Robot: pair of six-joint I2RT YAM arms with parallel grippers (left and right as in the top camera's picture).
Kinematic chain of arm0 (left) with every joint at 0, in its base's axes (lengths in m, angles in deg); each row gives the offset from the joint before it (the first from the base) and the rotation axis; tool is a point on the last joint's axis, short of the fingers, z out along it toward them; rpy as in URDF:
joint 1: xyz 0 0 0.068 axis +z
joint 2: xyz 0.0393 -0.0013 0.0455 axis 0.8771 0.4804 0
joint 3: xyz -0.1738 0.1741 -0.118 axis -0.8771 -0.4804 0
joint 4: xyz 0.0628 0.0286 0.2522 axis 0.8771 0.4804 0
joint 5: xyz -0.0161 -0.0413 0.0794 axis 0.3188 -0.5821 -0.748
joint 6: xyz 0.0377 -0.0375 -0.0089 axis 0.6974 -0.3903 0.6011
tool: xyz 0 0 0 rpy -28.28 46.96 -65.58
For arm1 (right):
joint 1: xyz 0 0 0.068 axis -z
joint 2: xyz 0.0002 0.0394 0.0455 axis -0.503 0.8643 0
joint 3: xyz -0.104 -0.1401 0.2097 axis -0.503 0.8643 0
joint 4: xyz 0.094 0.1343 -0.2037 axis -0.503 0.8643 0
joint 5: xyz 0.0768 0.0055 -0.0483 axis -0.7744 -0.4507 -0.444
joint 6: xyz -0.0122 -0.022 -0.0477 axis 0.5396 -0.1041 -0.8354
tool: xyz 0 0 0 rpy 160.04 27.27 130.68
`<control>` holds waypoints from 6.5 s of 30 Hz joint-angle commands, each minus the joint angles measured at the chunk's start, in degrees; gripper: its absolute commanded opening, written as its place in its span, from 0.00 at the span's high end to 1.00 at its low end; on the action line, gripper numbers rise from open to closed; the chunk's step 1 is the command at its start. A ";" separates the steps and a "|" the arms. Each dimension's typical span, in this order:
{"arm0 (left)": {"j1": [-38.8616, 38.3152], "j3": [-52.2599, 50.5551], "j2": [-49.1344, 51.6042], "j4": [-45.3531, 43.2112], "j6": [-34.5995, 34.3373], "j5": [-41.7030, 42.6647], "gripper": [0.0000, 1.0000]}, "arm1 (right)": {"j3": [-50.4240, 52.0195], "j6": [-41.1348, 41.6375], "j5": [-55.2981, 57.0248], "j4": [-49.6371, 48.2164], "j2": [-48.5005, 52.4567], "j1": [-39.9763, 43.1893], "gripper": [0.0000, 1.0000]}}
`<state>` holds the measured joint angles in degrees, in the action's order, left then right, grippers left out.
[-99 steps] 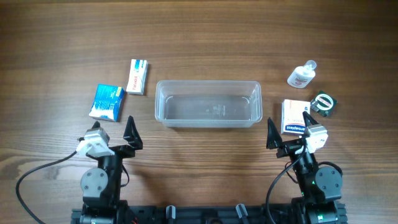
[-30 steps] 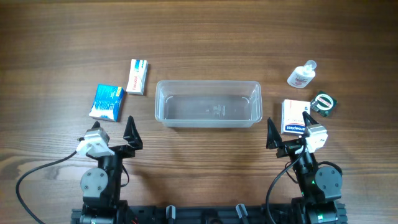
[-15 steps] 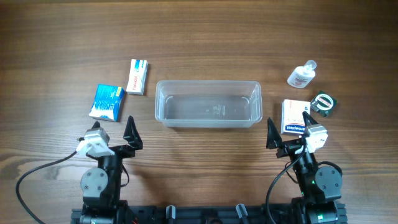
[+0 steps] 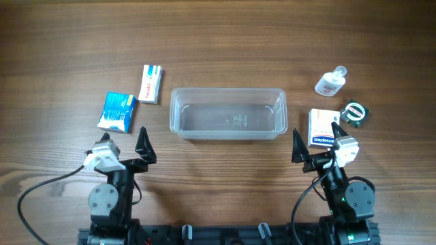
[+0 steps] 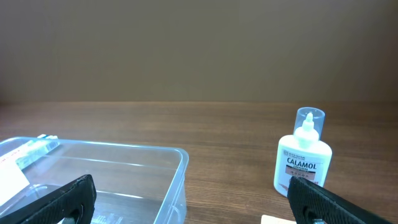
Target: Pack container
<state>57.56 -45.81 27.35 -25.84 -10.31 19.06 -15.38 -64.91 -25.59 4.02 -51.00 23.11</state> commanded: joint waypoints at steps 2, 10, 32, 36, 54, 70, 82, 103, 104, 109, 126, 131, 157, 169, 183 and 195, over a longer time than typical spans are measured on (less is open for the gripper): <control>0.31 -0.59 0.02 -0.17 1.33 0.66 0.00 | 0.07 -1.66 2.54 -2.12 0.33 -0.35 0.00; 0.31 -0.59 0.02 -0.17 1.33 0.66 0.00 | -14.88 -1.53 4.44 6.51 4.11 -0.35 0.00; 0.31 -0.59 0.02 -0.17 1.33 0.66 0.00 | -72.96 -9.25 -9.25 60.61 78.84 15.13 0.00; 0.31 -0.59 0.02 -0.17 1.33 0.66 0.00 | -73.00 -9.14 -9.18 60.39 78.44 20.92 0.00; 0.31 -0.59 0.02 -0.17 1.33 0.66 0.00 | -60.94 -10.56 -3.69 53.81 85.85 17.40 0.00; 0.31 -0.59 0.02 -0.17 1.33 0.66 0.00 | -56.11 -7.32 -0.09 44.28 103.08 17.31 0.00; 0.31 -0.59 0.02 -0.17 1.33 0.66 0.00 | -57.68 -4.31 0.17 44.85 103.86 14.36 0.30; 0.31 -0.59 0.02 -0.17 1.33 0.66 0.00 | -87.69 7.76 -2.97 62.95 90.09 -3.17 0.32; 0.31 -0.59 0.02 -0.17 1.33 0.66 0.00 | -87.67 9.05 -2.91 62.49 90.12 -5.62 0.32; 0.31 -0.59 0.02 -0.17 1.33 0.66 0.00 | -87.27 12.96 -0.15 60.74 91.41 -13.77 0.31; 0.31 -0.59 0.02 -0.17 1.33 0.66 0.00 | -70.97 19.28 0.59 49.64 91.84 -16.37 0.34; 0.31 -0.59 0.02 -0.17 1.33 0.66 0.00 | -69.24 17.68 1.07 47.10 91.84 -16.37 0.34; 0.31 -0.59 0.02 -0.17 1.33 0.66 0.00 | -67.06 16.28 3.08 46.69 96.65 -16.37 0.18; 0.31 -0.59 0.02 -0.17 1.33 0.66 0.00 | -69.53 16.24 0.04 46.69 96.65 -17.55 0.71; 0.31 -0.59 0.02 -0.17 1.33 0.66 0.00 | -66.49 16.26 9.49 44.46 102.95 -19.58 0.96; 0.31 -0.59 0.02 -0.17 1.33 0.66 0.00 | -83.14 13.29 9.40 52.68 93.79 -19.34 0.86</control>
<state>57.61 -45.99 27.50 -25.84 -10.31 19.21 -91.51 -50.26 -17.63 54.95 49.63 3.61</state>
